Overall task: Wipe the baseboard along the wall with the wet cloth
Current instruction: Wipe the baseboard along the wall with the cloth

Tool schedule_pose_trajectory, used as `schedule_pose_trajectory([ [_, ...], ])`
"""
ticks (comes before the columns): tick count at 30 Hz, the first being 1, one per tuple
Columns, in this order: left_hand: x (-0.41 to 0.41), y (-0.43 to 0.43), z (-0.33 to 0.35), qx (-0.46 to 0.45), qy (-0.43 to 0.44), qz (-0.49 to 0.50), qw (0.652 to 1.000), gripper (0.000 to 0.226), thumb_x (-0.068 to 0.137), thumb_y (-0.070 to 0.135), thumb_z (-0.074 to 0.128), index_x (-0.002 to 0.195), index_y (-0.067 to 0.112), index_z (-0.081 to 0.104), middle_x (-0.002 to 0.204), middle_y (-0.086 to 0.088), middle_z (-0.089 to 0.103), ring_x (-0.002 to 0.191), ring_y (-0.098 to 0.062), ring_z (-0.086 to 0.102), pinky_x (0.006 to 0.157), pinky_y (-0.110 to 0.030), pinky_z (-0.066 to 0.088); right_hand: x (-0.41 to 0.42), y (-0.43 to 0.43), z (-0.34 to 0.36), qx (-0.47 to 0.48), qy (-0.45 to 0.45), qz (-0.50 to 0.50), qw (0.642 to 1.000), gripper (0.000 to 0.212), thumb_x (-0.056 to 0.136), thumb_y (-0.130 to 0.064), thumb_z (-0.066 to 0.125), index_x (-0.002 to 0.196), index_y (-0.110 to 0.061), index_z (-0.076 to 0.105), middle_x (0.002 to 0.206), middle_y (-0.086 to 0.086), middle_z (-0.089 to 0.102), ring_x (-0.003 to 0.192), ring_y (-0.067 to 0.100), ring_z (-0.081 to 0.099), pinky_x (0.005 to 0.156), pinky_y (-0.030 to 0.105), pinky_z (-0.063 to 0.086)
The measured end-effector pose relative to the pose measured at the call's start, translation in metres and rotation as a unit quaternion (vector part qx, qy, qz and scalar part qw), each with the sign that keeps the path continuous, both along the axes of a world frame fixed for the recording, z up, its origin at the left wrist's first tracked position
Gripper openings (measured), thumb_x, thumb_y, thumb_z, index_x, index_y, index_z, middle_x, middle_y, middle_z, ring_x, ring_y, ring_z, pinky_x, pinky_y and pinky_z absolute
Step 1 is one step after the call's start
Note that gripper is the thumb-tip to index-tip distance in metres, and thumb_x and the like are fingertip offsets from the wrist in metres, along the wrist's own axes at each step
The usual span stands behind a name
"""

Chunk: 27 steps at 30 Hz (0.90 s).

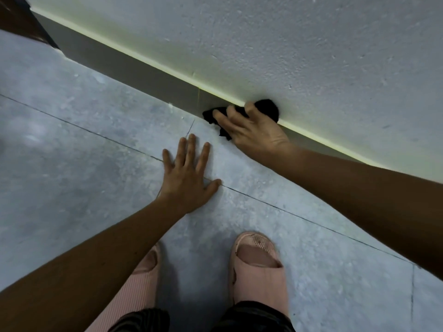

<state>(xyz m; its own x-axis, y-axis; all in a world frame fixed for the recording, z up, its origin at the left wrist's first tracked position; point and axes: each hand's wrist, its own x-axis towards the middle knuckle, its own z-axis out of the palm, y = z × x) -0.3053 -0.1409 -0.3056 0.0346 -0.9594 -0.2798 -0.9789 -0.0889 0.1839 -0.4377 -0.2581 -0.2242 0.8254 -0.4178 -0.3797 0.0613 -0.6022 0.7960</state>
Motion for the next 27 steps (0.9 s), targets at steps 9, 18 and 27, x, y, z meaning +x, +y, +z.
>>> schedule_pose_trajectory([
  [9,-0.021,-0.001,0.003,-0.002,0.024,-0.069,0.997,0.070,0.095,0.052,0.022,0.150,0.025,-0.010,0.159,-0.003,-0.018,0.145,-0.028,-0.019,0.115,-0.055,-0.007,-0.096,0.007,0.018,-0.016,0.020,-0.017,1.000,0.051,0.090,-0.025,0.049,0.141,-0.025,0.047,0.160,-0.001,0.014,0.136,0.022,0.029,0.096,0.047,0.020],
  [18,-0.029,0.003,0.001,-0.018,0.010,-0.050,0.999,0.074,0.090,0.057,0.019,0.151,0.024,-0.009,0.159,-0.005,-0.017,0.146,-0.027,-0.017,0.115,-0.052,-0.007,-0.032,-0.003,0.019,-0.041,-0.045,0.033,0.998,0.053,0.088,-0.029,0.054,0.140,-0.024,0.048,0.158,-0.005,0.021,0.135,0.020,0.031,0.091,0.047,0.015],
  [27,-0.046,-0.004,-0.003,-0.031,0.011,-0.085,0.996,0.076,0.084,0.063,0.005,0.150,0.027,-0.008,0.160,-0.004,-0.014,0.146,-0.026,-0.015,0.116,-0.052,-0.007,-0.115,0.010,0.006,0.026,0.086,-0.043,0.995,0.052,0.099,-0.017,0.037,0.150,-0.013,0.028,0.160,0.010,-0.009,0.142,0.025,0.013,0.107,0.045,0.025],
])
